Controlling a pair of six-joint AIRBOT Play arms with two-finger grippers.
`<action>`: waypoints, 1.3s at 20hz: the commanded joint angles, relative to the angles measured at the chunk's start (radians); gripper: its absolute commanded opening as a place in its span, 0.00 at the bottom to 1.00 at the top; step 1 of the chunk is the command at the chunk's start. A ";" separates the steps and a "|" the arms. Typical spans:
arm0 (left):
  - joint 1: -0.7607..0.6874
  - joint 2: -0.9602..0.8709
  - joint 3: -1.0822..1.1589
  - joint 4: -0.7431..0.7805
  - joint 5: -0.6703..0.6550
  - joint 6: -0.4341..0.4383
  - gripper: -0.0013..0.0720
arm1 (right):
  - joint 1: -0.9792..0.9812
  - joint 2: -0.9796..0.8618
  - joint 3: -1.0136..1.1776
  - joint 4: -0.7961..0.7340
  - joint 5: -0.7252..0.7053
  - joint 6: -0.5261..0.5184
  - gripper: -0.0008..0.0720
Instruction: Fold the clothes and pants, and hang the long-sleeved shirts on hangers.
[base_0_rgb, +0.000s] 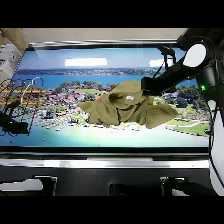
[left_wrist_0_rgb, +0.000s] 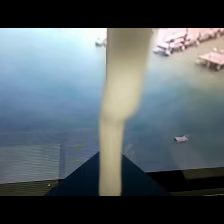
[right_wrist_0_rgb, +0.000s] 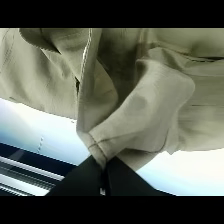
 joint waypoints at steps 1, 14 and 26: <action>0.000 0.030 0.037 -0.006 -0.013 0.016 0.05 | 0.001 -0.001 0.000 -0.001 -0.008 -0.006 0.05; -0.053 0.343 0.225 -0.230 -0.011 -0.124 0.05 | 0.001 -0.001 0.000 -0.124 -0.134 -0.015 0.05; -1.209 0.507 0.063 0.039 -0.286 -0.294 0.05 | 0.001 0.013 0.005 -0.211 -0.135 -0.013 0.05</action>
